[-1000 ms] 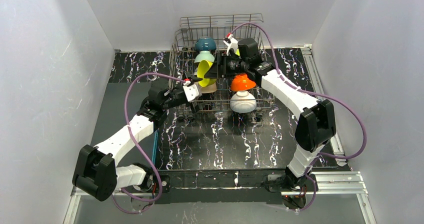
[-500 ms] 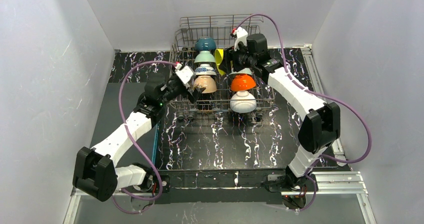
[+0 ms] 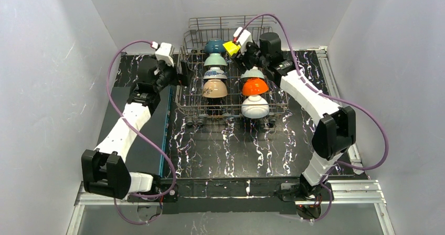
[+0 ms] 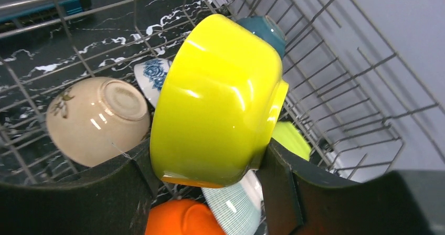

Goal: Load the bowls into the dish rack
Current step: Place the bowl in the dish rack.

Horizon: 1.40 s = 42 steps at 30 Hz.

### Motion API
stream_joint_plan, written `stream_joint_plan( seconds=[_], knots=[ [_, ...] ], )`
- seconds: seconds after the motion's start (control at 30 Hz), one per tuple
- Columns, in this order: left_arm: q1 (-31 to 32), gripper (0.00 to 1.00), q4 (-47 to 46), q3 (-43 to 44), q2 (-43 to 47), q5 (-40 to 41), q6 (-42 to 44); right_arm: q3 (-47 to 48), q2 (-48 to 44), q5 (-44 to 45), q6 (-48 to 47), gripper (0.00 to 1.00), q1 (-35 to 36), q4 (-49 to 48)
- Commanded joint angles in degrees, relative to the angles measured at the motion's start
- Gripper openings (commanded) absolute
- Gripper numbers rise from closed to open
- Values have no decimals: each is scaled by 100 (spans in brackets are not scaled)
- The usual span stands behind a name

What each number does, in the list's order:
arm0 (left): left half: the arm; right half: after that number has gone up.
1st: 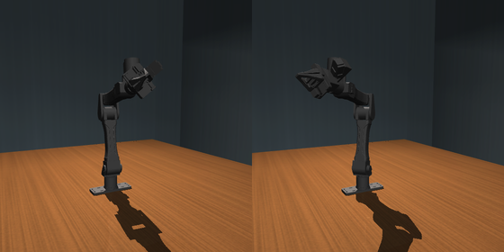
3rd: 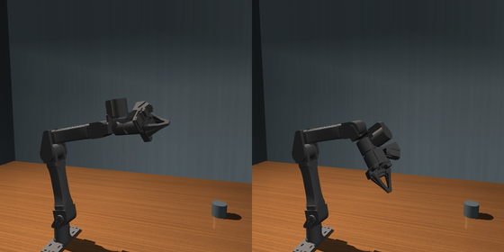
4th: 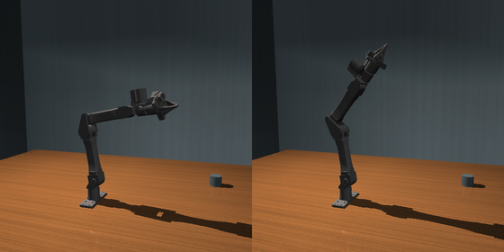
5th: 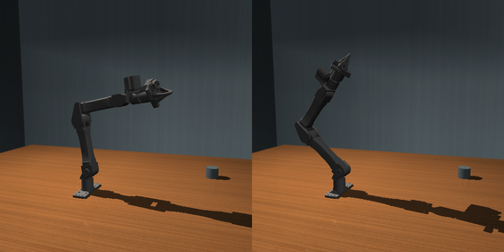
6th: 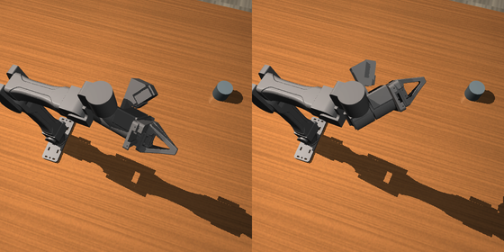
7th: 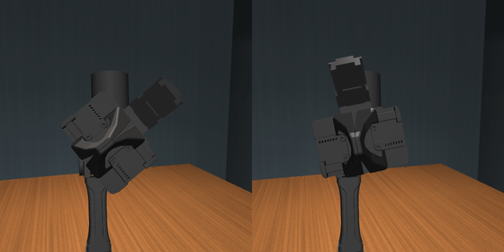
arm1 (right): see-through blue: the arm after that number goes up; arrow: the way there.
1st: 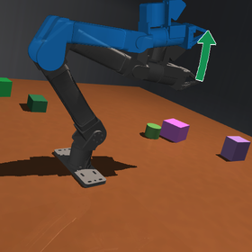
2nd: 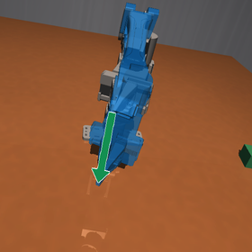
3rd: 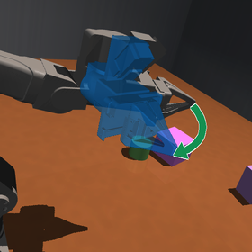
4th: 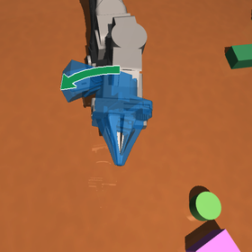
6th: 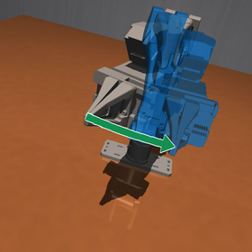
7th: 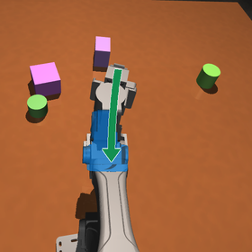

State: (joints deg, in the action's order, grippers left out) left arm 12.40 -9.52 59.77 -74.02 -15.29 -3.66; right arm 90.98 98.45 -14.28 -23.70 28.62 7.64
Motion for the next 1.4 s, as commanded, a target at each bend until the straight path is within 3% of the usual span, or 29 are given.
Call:
stream_joint_plan(
  seconds=[0.0, 0.07, 0.27, 0.5, 0.9, 1.37],
  knots=[
    [-331, 98, 691, 514, -166, -53, -924, 510, 362, -309, -1124, 1, 14, -527],
    [-470, 98, 689, 536, -238, -178, -1218, 677, 546, -593, -1836, 1, 1, -240],
    [-752, 98, 658, 609, -409, -556, -1504, 1265, 1158, -574, -2671, 1, -67, -145],
    [-886, 98, 533, 613, -502, -827, -1543, 2125, 2031, -641, -3169, 1, -257, -133],
    [-897, 98, 499, 615, -622, -943, -1480, 3196, 3248, -479, -3482, 1, -757, -856],
    [-897, 98, 425, 622, -767, -1128, -1512, 3300, 3692, -1052, -3417, 1, -1634, -1521]
  ],
)
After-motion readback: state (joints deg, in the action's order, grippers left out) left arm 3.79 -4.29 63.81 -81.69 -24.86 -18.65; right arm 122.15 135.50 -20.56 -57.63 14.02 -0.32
